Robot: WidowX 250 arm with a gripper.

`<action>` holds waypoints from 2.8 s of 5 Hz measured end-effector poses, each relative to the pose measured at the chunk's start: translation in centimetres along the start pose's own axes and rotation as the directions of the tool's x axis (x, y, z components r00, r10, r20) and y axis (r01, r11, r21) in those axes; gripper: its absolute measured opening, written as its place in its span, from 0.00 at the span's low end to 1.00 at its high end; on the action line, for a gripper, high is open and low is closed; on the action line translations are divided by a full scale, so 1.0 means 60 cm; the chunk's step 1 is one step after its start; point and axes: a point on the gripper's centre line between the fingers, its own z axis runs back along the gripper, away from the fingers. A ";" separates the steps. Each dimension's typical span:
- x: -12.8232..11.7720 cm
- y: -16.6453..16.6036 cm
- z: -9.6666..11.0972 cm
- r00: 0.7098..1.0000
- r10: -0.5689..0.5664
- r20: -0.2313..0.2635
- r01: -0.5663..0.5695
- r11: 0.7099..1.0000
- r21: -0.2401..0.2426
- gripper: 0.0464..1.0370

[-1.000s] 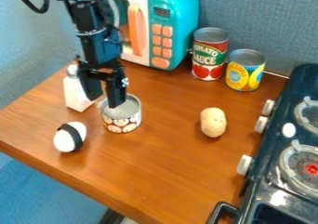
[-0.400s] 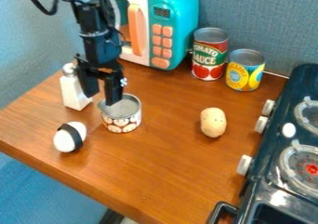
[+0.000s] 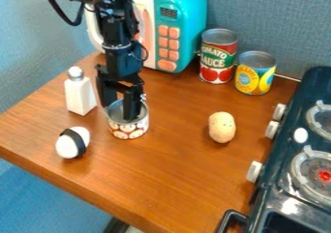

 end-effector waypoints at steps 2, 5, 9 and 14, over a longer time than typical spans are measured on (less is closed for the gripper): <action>0.001 -0.021 -0.009 1.000 -0.001 0.000 0.001 1.000 -0.019 0.96; -0.023 -0.149 -0.028 0.968 -0.250 0.006 0.250 0.964 -0.088 0.96; -0.051 -0.155 0.037 0.960 -0.237 0.152 0.262 0.950 -0.171 0.96; -0.046 0.017 0.094 0.983 0.122 0.138 -0.120 0.993 -0.018 0.96</action>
